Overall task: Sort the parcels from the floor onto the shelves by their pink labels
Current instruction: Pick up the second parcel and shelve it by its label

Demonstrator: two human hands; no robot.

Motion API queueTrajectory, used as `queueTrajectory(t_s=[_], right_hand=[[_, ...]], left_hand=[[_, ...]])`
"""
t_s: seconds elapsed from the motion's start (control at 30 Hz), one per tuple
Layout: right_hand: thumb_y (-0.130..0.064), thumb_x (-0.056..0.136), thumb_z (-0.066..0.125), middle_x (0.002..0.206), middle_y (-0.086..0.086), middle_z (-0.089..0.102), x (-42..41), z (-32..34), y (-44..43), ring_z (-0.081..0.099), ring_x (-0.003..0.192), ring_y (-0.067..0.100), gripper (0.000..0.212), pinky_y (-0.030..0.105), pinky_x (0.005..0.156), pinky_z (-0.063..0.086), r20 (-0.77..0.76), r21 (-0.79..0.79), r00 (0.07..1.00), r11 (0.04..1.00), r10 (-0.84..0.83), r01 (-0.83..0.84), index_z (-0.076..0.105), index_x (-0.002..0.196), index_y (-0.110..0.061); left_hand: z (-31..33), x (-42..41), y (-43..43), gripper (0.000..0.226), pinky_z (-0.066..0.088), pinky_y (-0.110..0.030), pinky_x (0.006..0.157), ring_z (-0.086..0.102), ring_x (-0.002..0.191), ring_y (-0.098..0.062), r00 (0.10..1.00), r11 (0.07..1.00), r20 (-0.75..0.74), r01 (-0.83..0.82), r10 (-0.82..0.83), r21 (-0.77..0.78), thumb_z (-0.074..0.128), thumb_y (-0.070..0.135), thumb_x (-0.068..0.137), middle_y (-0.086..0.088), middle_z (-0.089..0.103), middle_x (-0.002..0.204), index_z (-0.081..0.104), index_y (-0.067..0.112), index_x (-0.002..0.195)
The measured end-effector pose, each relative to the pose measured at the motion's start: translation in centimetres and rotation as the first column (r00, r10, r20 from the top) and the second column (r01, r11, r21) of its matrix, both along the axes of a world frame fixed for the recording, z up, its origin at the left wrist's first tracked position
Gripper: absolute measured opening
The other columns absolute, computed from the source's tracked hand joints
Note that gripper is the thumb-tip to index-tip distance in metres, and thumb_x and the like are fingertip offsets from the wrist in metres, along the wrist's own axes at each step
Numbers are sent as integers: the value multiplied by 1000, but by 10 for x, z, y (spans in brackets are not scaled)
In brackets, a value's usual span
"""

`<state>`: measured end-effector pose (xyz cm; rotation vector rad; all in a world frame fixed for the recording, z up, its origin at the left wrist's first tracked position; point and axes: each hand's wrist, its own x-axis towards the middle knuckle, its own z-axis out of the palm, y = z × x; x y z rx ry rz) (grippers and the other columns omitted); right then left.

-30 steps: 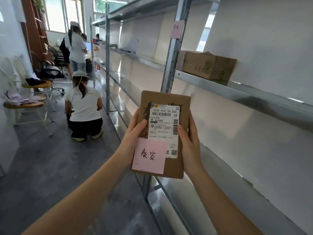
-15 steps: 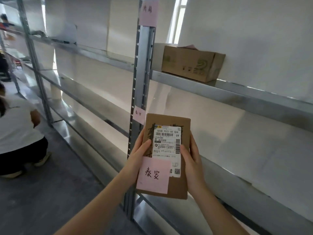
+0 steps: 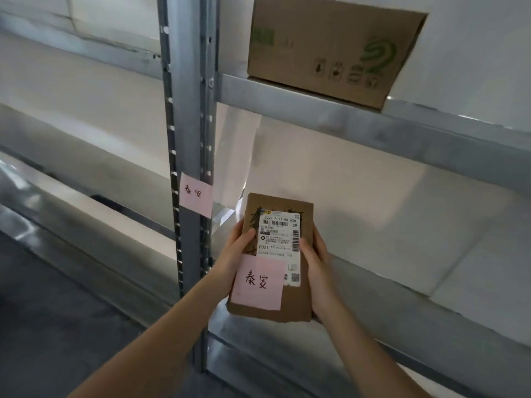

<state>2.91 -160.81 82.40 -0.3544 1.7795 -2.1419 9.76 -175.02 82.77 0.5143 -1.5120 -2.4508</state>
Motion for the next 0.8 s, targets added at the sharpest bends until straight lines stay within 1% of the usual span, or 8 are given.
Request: queueTrajectory(t_s=[0.07,0.23,0.37,0.53,0.63,0.7,0.73,0.8], right_hand=[[-19,91,54,114,-1,68,-8,-7,-9,68,97,15,37,28,72,56,32,30,999,999,-30,29,53,124,-36],[-24,91,55,100,-4,69,-25,-9,-30,70,78,9,35,19,53,53,132,122,986,989,-100,84,47,122,-39],[-31,90,57,116,7,66,-43,-9,-43,67,88,18,49,25,57,52,230,186,960,976,-158,116,42,137,-29],[-36,90,56,105,9,70,-67,-16,-54,69,81,21,46,25,55,52,280,272,940,955,-196,118,48,133,-23],[-38,90,54,103,5,70,-70,-13,-56,67,82,17,47,25,59,50,221,347,952,929,-210,124,48,134,-21],[-39,91,52,109,3,66,-63,-3,-59,63,84,13,46,25,64,46,127,461,960,872,-249,165,48,133,-20],[-38,93,49,118,4,63,-57,1,-59,60,90,12,45,24,70,45,28,525,961,822,-276,221,47,134,-20],[-34,95,45,133,4,55,-39,11,-57,55,110,16,41,23,88,41,-291,633,920,668,-263,391,48,132,-18]], left_hand=[[-6,-12,-11,30,56,-27,51,70,65,-16,999,1000,27,21,-22,6,46,22,93,-10,68,96,41,28,122],[-18,-39,-37,27,53,-22,45,69,54,-12,993,998,100,57,-58,18,45,21,94,-3,69,80,49,11,119],[-21,-59,-55,30,56,-25,49,68,58,-17,972,989,184,142,-148,50,44,30,95,-7,68,87,52,12,117],[-19,-83,-70,30,53,-23,42,66,51,-17,924,983,336,177,-183,51,44,38,94,-7,67,81,52,16,111],[-19,-89,-72,37,53,-27,49,65,65,-20,906,983,387,182,-174,16,42,42,94,-7,68,88,49,16,119],[-22,-95,-72,40,54,-31,58,65,76,-22,914,976,382,192,-138,-107,39,41,95,-10,67,101,45,16,125],[-25,-100,-73,39,55,-36,68,65,84,-23,934,948,347,184,-87,-258,36,40,95,-10,64,108,42,15,125],[-26,-111,-78,32,47,-49,92,60,101,-25,978,770,208,107,34,-628,30,39,94,-7,59,114,42,18,116]])
